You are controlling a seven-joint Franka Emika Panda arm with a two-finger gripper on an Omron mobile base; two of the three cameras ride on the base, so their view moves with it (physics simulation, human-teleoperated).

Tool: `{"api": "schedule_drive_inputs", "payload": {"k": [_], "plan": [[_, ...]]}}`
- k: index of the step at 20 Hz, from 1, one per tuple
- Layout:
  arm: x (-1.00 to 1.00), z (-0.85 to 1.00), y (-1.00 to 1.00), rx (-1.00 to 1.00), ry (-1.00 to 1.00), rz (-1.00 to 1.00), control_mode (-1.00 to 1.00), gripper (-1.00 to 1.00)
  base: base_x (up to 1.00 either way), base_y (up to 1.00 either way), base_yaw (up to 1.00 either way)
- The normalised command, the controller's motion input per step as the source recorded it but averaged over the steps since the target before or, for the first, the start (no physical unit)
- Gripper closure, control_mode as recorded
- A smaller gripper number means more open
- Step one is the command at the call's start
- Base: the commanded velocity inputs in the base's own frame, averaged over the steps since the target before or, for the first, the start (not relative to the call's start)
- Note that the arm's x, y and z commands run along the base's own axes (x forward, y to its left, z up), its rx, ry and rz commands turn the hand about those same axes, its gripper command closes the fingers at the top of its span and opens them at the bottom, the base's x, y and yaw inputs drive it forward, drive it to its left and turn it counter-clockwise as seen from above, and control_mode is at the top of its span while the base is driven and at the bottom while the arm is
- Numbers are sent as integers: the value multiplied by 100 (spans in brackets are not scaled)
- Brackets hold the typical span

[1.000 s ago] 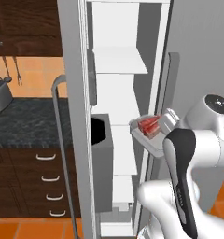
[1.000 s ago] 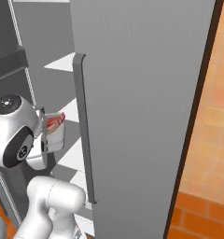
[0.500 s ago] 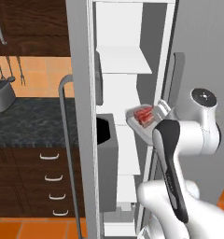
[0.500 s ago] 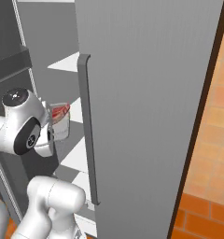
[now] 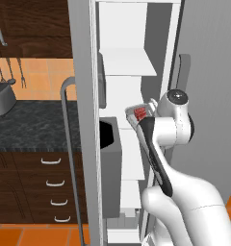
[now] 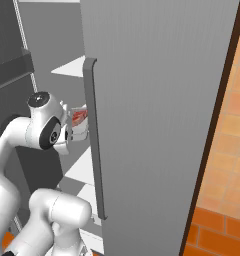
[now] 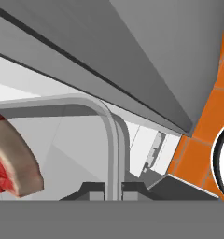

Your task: Take the meat container that has the steak and place it on the second highest rack of the freezer. Then take the vegetable container that has the tomato and carrot and place it on the highest rack of the freezer.

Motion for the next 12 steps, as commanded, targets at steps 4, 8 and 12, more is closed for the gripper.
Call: {"api": "schedule_drive_inputs", "payload": {"k": [4,8,12], "plan": [[80,-17,28,3,-3,-2,-100,100,0,0,0],[95,0,5,4,0,-4,-100,100,0,0,0],[94,-3,0,0,3,-6,-100,100,0,0,0]]}}
